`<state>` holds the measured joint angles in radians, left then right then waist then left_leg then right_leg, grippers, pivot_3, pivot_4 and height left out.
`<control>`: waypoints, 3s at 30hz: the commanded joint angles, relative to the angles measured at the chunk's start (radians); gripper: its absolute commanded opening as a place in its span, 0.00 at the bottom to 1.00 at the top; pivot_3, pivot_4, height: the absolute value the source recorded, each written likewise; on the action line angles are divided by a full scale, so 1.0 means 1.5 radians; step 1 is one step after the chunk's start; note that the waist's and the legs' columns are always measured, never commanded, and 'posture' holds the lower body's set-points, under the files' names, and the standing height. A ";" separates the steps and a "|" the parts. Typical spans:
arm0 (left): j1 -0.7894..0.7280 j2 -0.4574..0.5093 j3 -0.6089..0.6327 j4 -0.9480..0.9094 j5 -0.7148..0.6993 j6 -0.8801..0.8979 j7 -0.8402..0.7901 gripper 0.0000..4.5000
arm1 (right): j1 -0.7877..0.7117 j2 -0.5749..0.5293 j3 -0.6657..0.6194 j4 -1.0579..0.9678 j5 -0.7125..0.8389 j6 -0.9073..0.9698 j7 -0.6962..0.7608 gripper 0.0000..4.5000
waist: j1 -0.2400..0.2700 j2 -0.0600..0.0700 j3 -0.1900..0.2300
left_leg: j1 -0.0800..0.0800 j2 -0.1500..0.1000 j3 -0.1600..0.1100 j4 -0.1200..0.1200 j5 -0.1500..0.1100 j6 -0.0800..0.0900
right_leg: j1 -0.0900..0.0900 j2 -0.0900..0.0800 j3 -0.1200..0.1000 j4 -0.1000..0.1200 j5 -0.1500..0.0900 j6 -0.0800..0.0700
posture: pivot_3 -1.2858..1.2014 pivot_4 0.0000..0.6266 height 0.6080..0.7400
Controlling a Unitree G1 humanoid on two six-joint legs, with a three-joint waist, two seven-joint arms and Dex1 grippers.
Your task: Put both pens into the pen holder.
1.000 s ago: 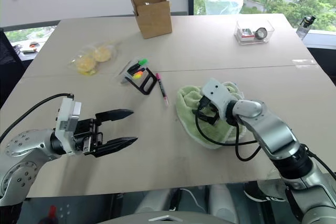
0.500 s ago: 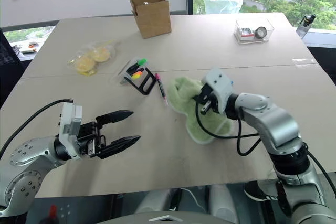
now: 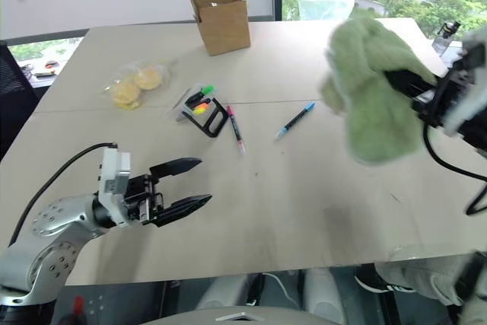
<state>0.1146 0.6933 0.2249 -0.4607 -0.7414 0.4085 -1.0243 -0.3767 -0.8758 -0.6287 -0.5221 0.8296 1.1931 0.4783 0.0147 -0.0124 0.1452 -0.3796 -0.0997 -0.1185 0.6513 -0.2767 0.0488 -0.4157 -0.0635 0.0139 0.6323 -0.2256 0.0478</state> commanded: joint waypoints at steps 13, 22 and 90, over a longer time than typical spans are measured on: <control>-0.095 -0.008 -0.051 0.032 0.028 0.009 0.013 1.00 | 0.249 -0.066 0.301 0.233 -0.349 -0.362 0.107 0.45 | 0.000 0.001 -0.001 | 0.001 0.001 0.001 0.001 0.000 0.000 | 0.001 0.000 0.001 0.002 0.000 0.000 | 0.52 0.24 1.00; -0.223 -0.020 -0.152 0.005 0.153 0.080 0.165 1.00 | 0.305 0.034 0.033 0.049 -0.154 -0.419 0.162 0.99 | 0.007 0.000 0.000 | 0.001 0.000 0.000 0.001 0.000 0.000 | 0.001 0.001 0.000 0.001 0.000 0.000 | 0.52 0.24 1.00; -0.167 -0.092 0.029 -0.035 -0.286 0.281 0.357 1.00 | -0.089 0.295 0.443 0.068 -0.310 -0.226 0.104 0.00 | -0.021 -0.002 -0.003 | 0.000 -0.001 -0.001 0.001 0.001 -0.002 | -0.004 0.001 0.002 0.006 0.001 0.001 | 0.52 0.24 1.00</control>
<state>-0.1138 0.5597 0.2628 -0.5137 -1.0745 0.7807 -0.5616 -0.5120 -0.4252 0.0615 -0.3287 0.3224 0.8598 0.6098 -0.0162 -0.0155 0.1401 -0.3796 -0.1007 -0.1210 0.6536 -0.2753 0.0462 -0.4214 -0.0617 0.0165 0.6415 -0.2249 0.0489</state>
